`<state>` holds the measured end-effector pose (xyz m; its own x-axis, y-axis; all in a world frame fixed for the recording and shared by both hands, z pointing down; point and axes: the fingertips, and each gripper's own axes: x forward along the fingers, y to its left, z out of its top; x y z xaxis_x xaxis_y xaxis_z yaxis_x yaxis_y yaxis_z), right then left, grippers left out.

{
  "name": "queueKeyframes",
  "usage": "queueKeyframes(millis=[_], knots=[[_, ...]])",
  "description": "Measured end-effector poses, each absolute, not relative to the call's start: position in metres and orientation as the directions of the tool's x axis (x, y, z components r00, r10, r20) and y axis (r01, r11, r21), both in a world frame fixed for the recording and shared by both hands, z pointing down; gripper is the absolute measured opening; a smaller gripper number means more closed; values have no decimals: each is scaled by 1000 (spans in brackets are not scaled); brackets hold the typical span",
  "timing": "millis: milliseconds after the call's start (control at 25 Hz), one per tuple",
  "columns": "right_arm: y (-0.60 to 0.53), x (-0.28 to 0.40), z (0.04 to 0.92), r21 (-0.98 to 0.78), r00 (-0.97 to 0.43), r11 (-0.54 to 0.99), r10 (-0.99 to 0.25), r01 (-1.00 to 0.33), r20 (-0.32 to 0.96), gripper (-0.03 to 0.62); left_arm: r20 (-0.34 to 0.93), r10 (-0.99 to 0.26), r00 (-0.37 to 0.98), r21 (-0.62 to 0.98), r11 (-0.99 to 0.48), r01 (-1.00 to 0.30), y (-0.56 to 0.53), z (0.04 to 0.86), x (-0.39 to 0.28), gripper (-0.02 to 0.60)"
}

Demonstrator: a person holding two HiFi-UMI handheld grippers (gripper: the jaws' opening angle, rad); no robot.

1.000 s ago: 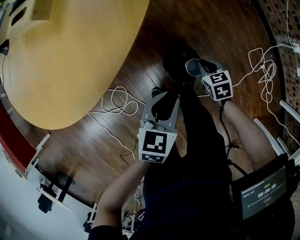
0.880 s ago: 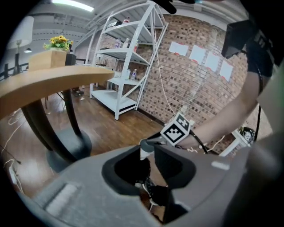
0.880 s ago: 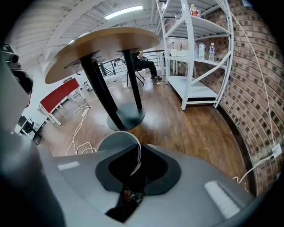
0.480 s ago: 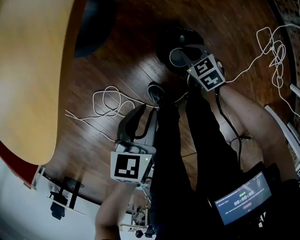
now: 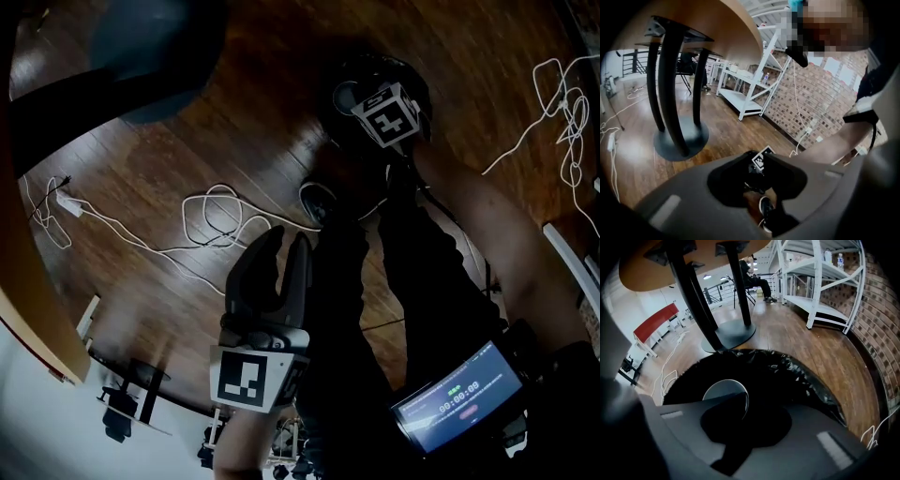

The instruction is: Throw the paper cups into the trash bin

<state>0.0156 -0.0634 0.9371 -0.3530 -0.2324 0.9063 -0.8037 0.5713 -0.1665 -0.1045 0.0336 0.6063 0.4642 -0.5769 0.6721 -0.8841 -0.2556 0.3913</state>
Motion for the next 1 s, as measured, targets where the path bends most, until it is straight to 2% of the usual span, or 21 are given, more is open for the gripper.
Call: queueKeyframes(millis=[120,320,560,680,1000], knots=[[-62,9,961,-164,-338,581,-206,-797,918,34,659,-600,454,391,-243,-888,25,610,-113,100],[-64,15,999,-193,-324,481,-205,-855,924,34,615,-634,469,416,-244,-876,12,615,-116,100],[-52,21,1024,-193,-297,458,-165,-868,941,41,623,-626,470,400,-261,-879,9,629,-119,100],[-50,18,1024,-198,-306,462,-171,-864,937,71,620,-626,473,397,-269,-877,6,630,-117,100],[-60,18,994,-184,-308,451,-220,-874,926,94,613,-624,484,407,-275,-871,12,615,-114,100]])
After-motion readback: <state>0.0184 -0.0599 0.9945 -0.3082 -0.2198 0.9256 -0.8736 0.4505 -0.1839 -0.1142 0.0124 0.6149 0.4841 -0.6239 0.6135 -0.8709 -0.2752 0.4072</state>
